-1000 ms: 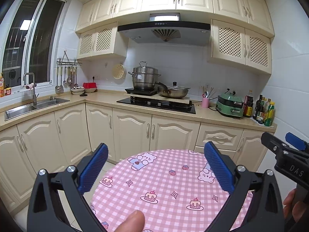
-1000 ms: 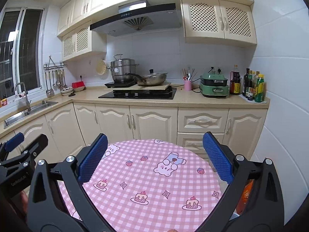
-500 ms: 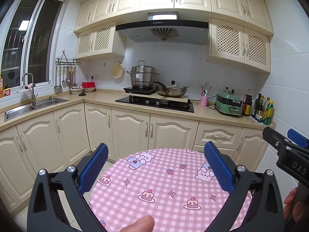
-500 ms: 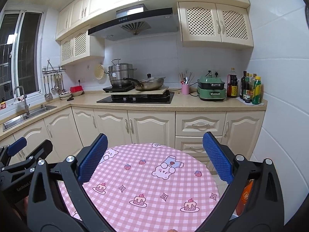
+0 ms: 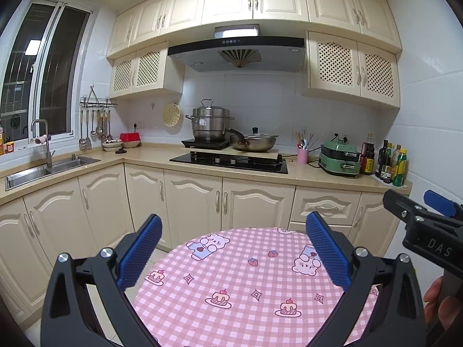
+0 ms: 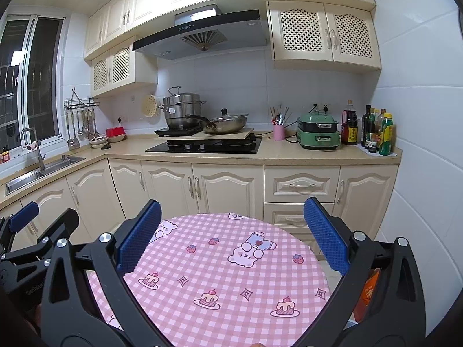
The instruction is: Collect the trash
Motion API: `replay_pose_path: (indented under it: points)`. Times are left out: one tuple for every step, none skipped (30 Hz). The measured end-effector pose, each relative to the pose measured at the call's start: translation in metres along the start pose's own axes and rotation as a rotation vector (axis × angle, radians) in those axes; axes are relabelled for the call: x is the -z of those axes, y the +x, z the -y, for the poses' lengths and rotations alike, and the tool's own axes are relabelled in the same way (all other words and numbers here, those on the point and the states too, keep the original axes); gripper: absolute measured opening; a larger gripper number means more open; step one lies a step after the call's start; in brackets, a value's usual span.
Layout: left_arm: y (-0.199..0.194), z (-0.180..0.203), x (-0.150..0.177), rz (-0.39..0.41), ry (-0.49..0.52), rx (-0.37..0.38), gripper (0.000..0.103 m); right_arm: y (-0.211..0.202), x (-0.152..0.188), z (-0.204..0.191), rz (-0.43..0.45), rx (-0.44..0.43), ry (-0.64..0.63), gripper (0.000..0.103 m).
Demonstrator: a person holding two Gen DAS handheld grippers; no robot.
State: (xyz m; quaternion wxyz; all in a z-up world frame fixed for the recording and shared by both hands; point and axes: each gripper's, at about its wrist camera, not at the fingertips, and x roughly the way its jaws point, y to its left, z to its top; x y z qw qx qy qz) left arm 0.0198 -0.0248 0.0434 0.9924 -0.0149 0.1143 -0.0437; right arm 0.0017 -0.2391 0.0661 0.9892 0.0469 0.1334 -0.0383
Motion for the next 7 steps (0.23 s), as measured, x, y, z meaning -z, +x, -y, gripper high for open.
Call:
replay_pose_path:
  points:
    - [0.0008,0.001,0.0,0.0,0.005,-0.003,0.098,0.0005,0.0,0.001,-0.002,-0.002,0.002,0.097]
    - [-0.0003,0.0012,0.0005,0.0,0.007,-0.01,0.098,0.0005,0.0,0.001,-0.001,-0.002,0.004,0.097]
    - [0.0,0.0018,0.0005,-0.002,0.01,-0.018,0.098,0.0012,0.0005,0.0023,-0.002,-0.001,0.005,0.097]
    - [-0.0001,0.0024,0.0,-0.004,0.011,-0.02,0.098,0.0012,0.0004,0.0024,-0.002,-0.003,0.005,0.097]
    - [0.0002,0.0024,-0.0001,-0.006,0.009,-0.018,0.098,0.0012,0.0004,0.0024,-0.001,-0.003,0.005,0.097]
    - [0.0008,0.0024,-0.0004,-0.008,0.007,-0.017,0.098,0.0012,0.0004,0.0024,-0.001,-0.002,0.006,0.097]
    - [0.0011,0.0022,-0.0005,-0.01,0.004,-0.018,0.098,0.0013,0.0004,0.0025,-0.002,-0.003,0.007,0.097]
